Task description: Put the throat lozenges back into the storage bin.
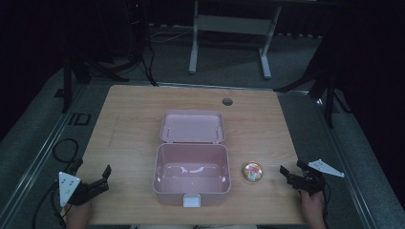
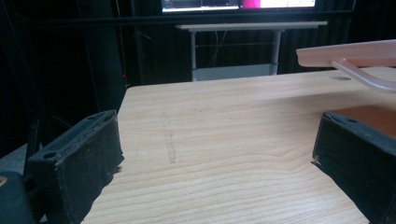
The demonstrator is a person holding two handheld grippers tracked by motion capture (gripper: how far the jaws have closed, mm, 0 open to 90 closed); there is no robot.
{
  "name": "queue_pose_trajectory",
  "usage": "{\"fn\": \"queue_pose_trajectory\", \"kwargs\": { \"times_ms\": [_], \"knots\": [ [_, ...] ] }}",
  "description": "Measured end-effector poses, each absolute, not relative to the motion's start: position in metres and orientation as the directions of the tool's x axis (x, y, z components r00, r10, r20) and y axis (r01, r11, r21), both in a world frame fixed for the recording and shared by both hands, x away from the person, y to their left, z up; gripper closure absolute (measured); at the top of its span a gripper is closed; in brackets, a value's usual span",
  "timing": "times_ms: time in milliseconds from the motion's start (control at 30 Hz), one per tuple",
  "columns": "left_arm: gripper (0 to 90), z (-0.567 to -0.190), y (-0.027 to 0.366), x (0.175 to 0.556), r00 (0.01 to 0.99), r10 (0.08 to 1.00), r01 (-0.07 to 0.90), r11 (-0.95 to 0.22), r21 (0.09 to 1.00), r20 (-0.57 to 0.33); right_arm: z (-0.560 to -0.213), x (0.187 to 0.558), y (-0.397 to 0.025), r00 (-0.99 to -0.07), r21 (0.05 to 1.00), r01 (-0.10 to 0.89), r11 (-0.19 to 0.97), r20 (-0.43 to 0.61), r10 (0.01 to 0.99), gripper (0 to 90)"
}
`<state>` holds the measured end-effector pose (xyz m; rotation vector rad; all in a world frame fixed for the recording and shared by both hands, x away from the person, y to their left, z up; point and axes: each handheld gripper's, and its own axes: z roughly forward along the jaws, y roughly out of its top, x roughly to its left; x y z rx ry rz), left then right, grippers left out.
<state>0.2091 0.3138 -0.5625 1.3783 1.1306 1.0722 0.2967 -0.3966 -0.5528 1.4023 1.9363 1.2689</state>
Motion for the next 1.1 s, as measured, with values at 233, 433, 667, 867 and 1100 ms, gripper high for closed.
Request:
{"fn": "queue_pose_trajectory", "kwargs": {
  "times_ms": [233,433,667,867,1100],
  "knots": [
    [1.7,-0.563,0.313,0.209,0.170,0.985,0.090,-0.050,0.995,0.034,-0.553,0.302,-0.403,-0.487,0.810,0.570,0.141,0.195,0.852,11.9],
    [1.7,-0.563,0.312,0.210,0.173,0.984,0.094,-0.055,0.994,0.038,-0.548,0.301,-0.397,-0.558,0.796,0.556,0.240,0.144,0.817,11.9],
    [1.8,-0.563,0.314,0.210,0.176,0.984,0.097,-0.036,0.995,0.018,-0.531,0.305,-0.390,-0.694,0.694,0.577,0.430,0.140,0.706,12.0],
    [1.7,-0.563,0.315,0.210,0.175,0.985,0.101,-0.032,0.994,0.013,-0.513,0.309,-0.384,-0.760,0.574,0.576,0.581,0.117,0.639,12.5],
    [1.7,-0.563,0.316,0.210,0.170,0.985,0.103,-0.030,0.994,0.012,-0.488,0.313,-0.373,-0.838,0.453,0.491,0.744,0.013,0.545,12.5]
  ]
}}
